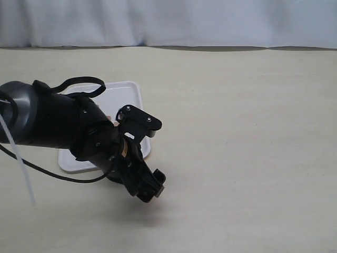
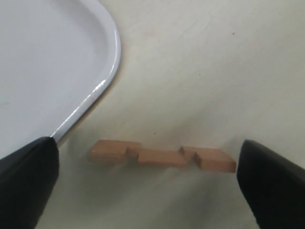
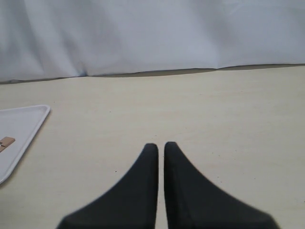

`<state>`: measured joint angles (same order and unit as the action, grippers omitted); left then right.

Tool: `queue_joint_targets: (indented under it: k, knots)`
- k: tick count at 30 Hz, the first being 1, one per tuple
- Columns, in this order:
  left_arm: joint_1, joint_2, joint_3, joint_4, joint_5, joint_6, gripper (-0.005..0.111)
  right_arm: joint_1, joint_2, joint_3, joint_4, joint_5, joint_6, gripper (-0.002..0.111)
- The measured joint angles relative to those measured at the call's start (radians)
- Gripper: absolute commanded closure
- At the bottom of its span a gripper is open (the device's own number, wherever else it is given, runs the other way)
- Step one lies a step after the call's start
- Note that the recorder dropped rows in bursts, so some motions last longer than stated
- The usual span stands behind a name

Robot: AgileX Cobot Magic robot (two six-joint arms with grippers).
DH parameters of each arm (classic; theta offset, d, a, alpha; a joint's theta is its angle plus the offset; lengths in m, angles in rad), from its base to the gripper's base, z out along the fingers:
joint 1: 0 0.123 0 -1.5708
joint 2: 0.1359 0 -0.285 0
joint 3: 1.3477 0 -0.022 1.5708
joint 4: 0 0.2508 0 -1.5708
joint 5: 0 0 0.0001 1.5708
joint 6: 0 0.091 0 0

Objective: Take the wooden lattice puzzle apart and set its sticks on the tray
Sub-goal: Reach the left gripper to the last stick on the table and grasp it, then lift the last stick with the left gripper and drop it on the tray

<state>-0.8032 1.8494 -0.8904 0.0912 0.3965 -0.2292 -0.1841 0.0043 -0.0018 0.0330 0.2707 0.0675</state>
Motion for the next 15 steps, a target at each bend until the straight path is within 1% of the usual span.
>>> queue_joint_targets:
  k: [2, 4, 7, 9, 10, 12, 15]
  knots:
    - [0.000, 0.000, 0.000, 0.000, -0.008, 0.000, 0.038, 0.000, 0.000, 0.000, 0.000, 0.000, 0.000, 0.104]
    - [0.000, 0.004, 0.000, 0.000, -0.019, 0.000, 0.044, 0.000, 0.000, 0.000, 0.000, 0.000, 0.000, 0.104]
    - [0.000, 0.004, 0.000, 0.002, -0.026, 0.000, 0.044, 0.000, 0.000, 0.000, 0.000, 0.000, 0.000, 0.104]
    - [0.000, 0.004, 0.000, 0.002, -0.026, 0.000, 0.048, 0.000, 0.000, 0.000, 0.000, 0.000, 0.000, 0.104]
    - [0.000, 0.004, 0.000, 0.002, -0.026, 0.000, 0.052, 0.000, 0.000, 0.000, 0.000, 0.000, 0.000, 0.104]
    - [0.000, 0.004, 0.000, 0.002, -0.026, 0.000, 0.066, 0.000, 0.000, 0.000, 0.000, 0.000, 0.000, 0.104]
    - [0.000, 0.004, 0.000, 0.002, -0.026, 0.000, 0.091, 0.000, 0.000, 0.000, 0.000, 0.000, 0.000, 0.104]
